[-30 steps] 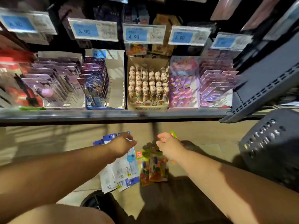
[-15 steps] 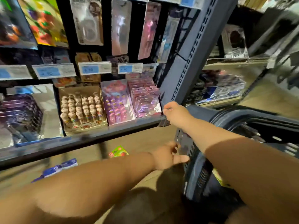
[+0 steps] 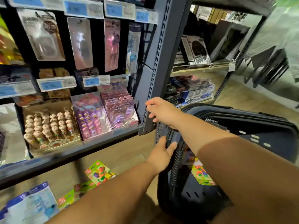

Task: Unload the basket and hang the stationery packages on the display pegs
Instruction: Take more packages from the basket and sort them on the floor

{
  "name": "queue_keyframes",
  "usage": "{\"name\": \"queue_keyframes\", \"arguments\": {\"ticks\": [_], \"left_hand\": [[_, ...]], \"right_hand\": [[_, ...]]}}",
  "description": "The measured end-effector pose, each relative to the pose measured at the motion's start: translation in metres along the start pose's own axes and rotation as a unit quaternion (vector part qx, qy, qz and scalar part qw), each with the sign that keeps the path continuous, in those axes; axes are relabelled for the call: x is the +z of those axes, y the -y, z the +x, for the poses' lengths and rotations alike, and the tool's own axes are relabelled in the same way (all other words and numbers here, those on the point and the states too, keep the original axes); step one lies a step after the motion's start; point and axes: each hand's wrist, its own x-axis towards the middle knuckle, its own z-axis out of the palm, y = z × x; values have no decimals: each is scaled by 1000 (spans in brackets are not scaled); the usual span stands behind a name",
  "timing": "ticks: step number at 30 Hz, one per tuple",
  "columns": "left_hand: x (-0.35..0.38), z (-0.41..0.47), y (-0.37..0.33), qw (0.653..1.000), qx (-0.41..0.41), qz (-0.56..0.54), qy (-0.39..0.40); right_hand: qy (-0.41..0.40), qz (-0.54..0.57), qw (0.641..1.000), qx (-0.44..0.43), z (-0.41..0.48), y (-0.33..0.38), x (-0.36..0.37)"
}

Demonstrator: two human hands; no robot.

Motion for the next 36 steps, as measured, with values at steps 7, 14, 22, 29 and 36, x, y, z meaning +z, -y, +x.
{"name": "queue_keyframes", "arguments": {"ticks": [7, 14, 22, 29, 36], "left_hand": [[-28, 25, -13, 999, -32, -13, -27], [-40, 46, -20, 999, -37, -15, -36], [-33, 67, -31, 995, -33, 3, -95], [-22, 58, 7, 991, 25, 80, -105], [-25, 64, -10, 982, 12, 162, -99]], "right_hand": [[-53, -1, 996, -68, -6, 0, -46], [-81, -225, 955, -173, -2, -22, -79], [-142, -355, 910, -159, 10, -54, -116], [-198, -326, 913, -146, 36, -62, -121], [-362, -262, 879, -168, 34, -83, -121]]}}
